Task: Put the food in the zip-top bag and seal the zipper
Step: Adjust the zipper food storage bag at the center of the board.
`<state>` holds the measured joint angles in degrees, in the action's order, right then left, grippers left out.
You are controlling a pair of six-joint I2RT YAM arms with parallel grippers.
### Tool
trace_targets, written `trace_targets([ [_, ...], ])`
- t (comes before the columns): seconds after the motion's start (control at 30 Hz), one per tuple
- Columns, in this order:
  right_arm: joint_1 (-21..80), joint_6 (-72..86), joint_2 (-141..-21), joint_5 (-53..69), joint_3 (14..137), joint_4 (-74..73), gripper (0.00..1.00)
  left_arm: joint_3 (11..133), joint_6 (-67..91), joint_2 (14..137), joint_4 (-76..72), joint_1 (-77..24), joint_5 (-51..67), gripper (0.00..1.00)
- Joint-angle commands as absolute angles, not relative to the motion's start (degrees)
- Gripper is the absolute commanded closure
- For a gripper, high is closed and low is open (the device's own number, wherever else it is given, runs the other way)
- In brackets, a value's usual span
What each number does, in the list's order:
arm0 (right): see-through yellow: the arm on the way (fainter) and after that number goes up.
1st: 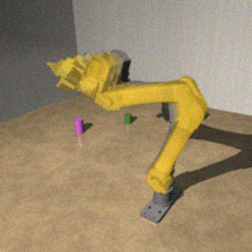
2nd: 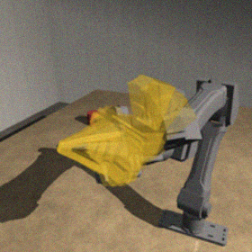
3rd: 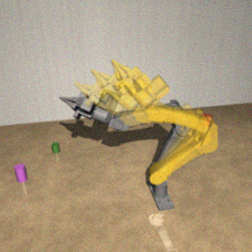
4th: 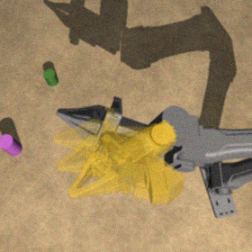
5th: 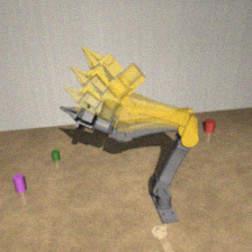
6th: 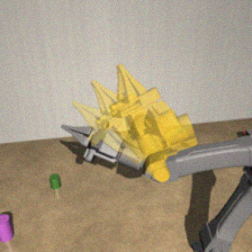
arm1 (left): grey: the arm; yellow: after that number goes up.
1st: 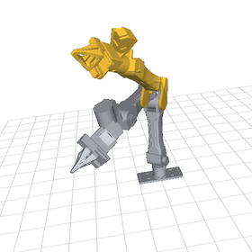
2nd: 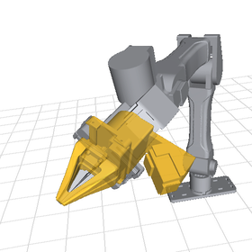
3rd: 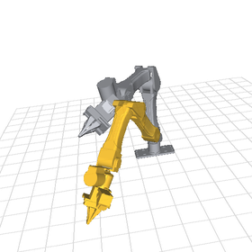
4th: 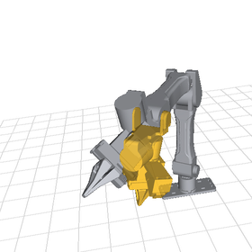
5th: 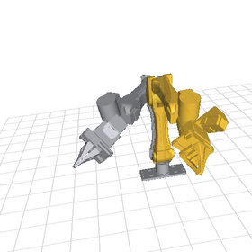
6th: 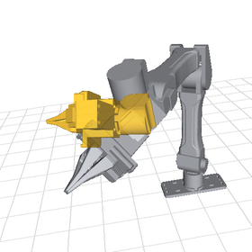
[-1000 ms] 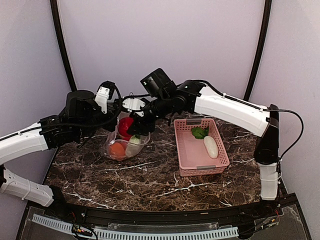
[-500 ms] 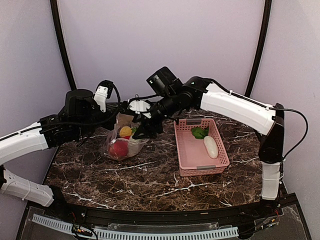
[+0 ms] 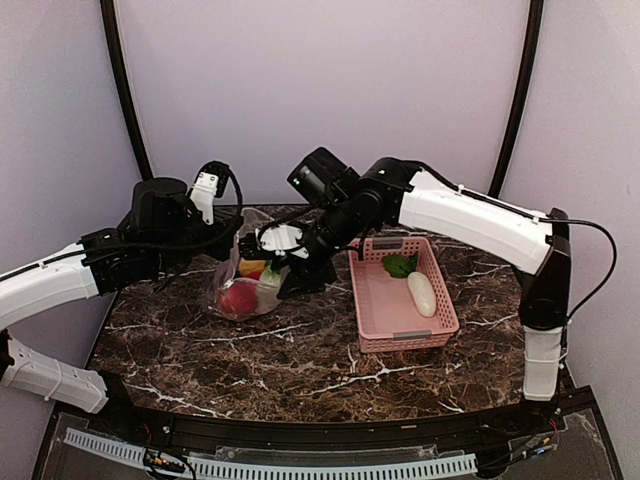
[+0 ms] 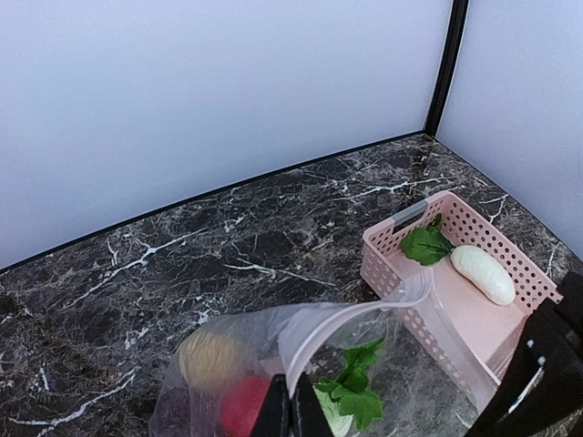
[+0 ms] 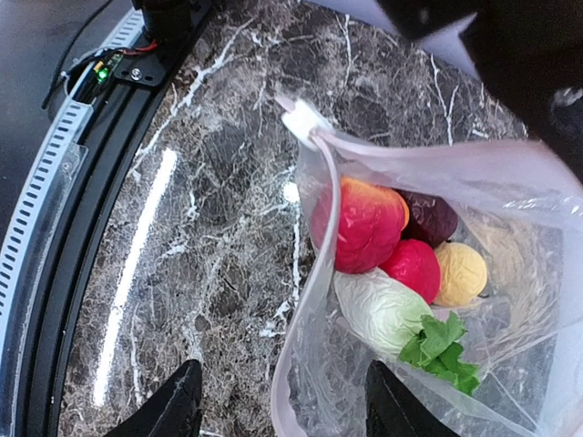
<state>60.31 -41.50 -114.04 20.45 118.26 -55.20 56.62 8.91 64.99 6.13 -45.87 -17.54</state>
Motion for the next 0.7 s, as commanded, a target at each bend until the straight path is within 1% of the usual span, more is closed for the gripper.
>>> trace_targets([
  [0.0,60.73,-42.34,-117.38,14.59,118.57,-56.25,0.43,57.33,9.38,65.16,6.51,-45.44,-16.61,0.99],
  [0.07,60.86,-42.64,-117.86,13.36,118.65,-56.18,0.48,57.57,9.28,65.27,6.77,-45.44,-16.69,0.99],
  [0.17,61.24,-43.68,-118.06,11.76,118.49,-56.01,0.6,57.67,9.19,65.22,6.91,-45.43,-16.93,0.99],
  [0.2,61.22,-43.84,-117.93,11.64,118.52,-55.92,0.66,57.7,9.13,65.22,6.93,-45.44,-16.94,0.99],
  [0.23,61.33,-43.93,-117.76,11.52,118.53,-55.7,0.75,57.72,9.09,65.22,6.98,-45.44,-16.95,0.99],
  [0.3,61.38,-44.24,-117.69,10.76,118.72,-55.32,0.89,57.82,8.98,65.22,7.07,-45.37,-16.9,0.99],
  [0.37,61.56,-44.54,-117.61,9.95,119.09,-54.93,0.97,58.02,8.97,65.17,7.28,-45.2,-16.55,0.99],
  [0.43,61.64,-44.56,-117.52,9.94,120.33,-54.58,1.0,58.36,8.87,64.86,7.55,-44.63,-15.82,0.99],
  [0.53,62.32,-44.58,-117.37,8.89,126.42,-54.08,1.0,58.63,8.73,61.82,6.55,-42.21,-13.93,0.99],
  [0.67,63.1,-44.04,-116.56,8.81,131.06,-51.96,1.0,54.93,11.06,57.04,0.53,-37.96,-6.98,0.99],
])
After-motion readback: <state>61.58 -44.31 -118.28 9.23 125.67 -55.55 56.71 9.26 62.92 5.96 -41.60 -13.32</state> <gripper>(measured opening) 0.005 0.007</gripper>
